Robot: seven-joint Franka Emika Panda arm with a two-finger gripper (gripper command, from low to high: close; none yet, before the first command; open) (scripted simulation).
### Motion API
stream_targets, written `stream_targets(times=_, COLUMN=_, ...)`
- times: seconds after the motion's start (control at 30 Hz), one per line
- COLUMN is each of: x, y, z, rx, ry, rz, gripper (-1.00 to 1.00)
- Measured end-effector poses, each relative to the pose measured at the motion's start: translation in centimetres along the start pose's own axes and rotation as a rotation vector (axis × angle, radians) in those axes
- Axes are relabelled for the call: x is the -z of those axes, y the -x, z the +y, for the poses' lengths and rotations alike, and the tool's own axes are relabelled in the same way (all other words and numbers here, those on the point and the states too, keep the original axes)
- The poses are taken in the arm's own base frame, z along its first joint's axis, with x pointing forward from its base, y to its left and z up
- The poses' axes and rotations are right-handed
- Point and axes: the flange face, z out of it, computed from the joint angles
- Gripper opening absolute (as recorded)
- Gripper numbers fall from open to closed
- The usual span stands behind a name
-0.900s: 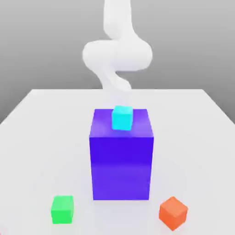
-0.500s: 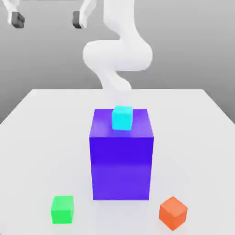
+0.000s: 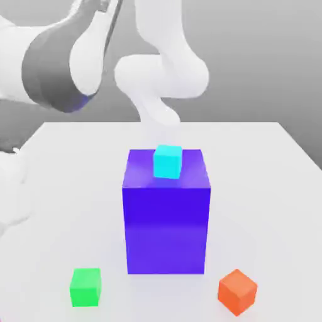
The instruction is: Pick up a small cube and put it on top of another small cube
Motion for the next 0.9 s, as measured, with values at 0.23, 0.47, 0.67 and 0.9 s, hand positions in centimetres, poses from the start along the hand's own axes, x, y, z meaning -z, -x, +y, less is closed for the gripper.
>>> stream_targets(times=0.23, x=-12.2, y=-2.7, z=5.7, rx=-0.078, ry=0.104, rz=-0.085, gripper=0.0)
stream_targets(times=0.47, x=-16.8, y=-2.4, z=6.4, rx=-0.082, ry=0.108, rz=-0.09, gripper=-1.0)
stream_targets(times=0.67, x=-13.2, y=-2.7, z=6.1, rx=-0.083, ry=0.109, rz=-0.091, gripper=-1.0)
stream_targets(times=0.9, x=-8.0, y=4.6, z=4.4, rx=-0.056, ry=0.114, rz=-0.086, gripper=-1.0)
